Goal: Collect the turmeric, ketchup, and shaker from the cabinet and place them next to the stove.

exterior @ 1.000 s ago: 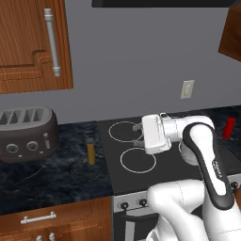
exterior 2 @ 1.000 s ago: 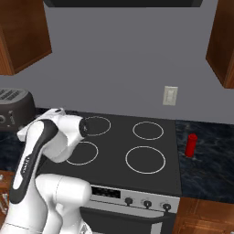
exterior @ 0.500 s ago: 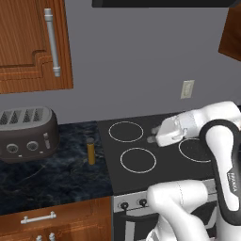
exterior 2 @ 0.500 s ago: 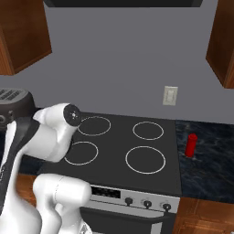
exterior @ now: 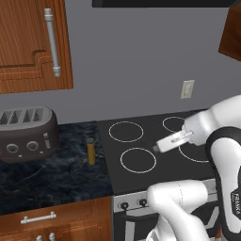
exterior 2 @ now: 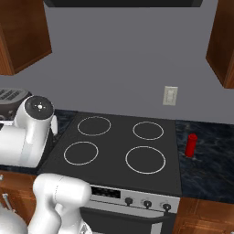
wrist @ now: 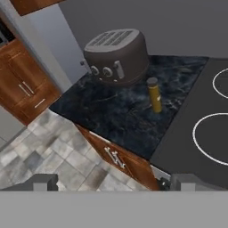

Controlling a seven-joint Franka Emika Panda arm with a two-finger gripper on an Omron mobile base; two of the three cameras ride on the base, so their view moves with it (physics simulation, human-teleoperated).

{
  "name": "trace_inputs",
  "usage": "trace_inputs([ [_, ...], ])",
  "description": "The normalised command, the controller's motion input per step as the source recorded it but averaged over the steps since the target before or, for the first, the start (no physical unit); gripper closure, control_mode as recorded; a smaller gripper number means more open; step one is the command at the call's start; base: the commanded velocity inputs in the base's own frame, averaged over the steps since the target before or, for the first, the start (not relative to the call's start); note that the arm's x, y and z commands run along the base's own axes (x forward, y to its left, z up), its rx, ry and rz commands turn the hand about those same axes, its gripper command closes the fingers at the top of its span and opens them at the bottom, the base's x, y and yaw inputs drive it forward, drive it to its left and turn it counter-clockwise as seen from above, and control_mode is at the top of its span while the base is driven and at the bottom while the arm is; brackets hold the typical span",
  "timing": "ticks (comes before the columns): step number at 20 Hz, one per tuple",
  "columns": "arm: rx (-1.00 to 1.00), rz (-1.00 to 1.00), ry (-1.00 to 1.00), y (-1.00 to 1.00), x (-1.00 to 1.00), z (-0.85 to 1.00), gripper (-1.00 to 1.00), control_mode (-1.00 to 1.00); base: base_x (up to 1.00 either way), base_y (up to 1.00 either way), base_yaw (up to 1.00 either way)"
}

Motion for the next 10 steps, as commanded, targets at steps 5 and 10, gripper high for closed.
trace_inputs([
  [5,0.00,-0.02,0.06,0.00,-0.19,-0.15,-1.00,-1.00,0.00,0.00,0.00],
  [10,0.00,0.00,0.04,0.00,-0.20,-0.16,-1.00,1.00,-0.26,0.01,0.00],
])
